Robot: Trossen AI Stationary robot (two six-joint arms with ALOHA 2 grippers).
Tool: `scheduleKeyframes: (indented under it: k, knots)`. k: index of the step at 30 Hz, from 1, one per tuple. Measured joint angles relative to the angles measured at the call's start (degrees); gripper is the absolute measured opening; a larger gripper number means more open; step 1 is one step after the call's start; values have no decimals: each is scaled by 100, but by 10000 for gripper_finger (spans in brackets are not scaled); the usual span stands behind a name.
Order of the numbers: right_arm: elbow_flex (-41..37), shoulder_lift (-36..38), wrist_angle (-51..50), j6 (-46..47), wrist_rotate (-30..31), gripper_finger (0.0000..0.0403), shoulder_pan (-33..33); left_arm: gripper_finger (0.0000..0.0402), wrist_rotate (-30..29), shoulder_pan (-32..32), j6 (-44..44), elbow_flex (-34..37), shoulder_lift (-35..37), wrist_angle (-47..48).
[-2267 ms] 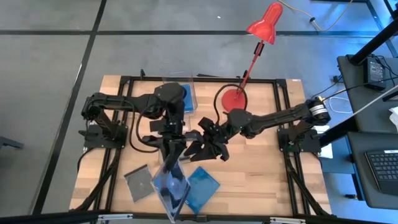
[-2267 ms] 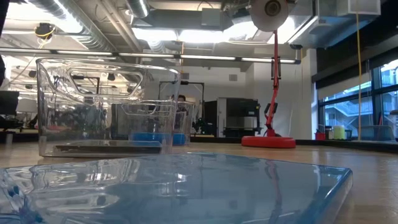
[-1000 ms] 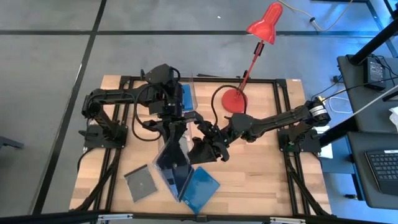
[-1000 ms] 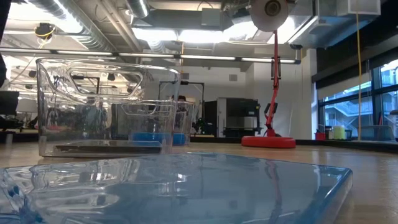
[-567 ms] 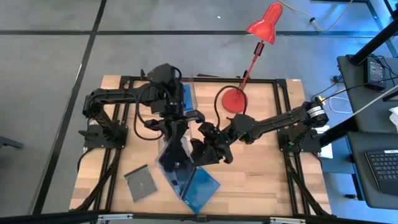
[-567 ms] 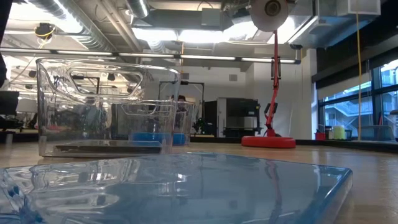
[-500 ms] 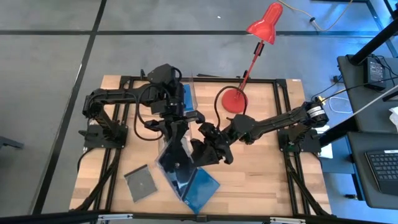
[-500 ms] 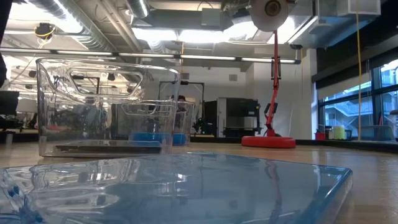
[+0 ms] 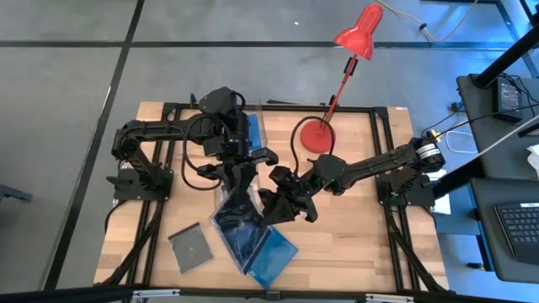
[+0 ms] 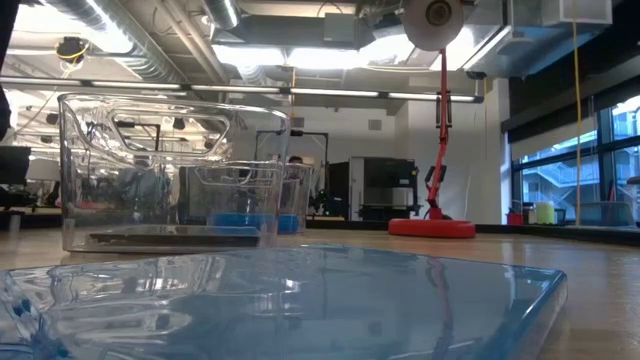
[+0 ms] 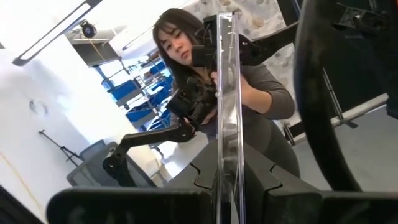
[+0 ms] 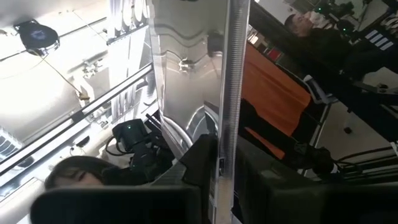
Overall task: Pick & place jewel cases by type
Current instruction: Put the top black cd case into the bottom transparent bin
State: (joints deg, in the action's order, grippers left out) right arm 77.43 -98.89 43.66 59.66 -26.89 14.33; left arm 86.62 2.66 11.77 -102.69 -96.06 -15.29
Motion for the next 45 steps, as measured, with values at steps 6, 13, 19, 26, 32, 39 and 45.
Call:
scheduleKeyframes:
  k: [6, 13, 19, 26, 32, 39, 45]
  knots:
    - [0, 0, 0, -2, 3, 59, 2, 35, -49, 2, -106, 0, 1, -2]
    - [0, 0, 64, -20, -39, 56, 4, 81, -315, -42, -499, 0, 1, 1]
    - [0, 4, 217, -35, -136, 54, 4, 152, -654, -51, -528, 0, -4, 10]
    - [0, 4, 229, -18, -159, 54, -2, 191, -637, 246, -620, 0, -10, 20]
    - [0, 4, 230, -22, -201, 54, -2, 191, -630, 507, -840, 0, -10, 34]
    - [0, 4, 231, -24, -275, 44, -2, 193, -390, 702, -1744, 0, -10, 50]
    - [0, 2, 206, -12, -307, 44, -2, 192, 226, 918, -2564, 0, -10, 48]
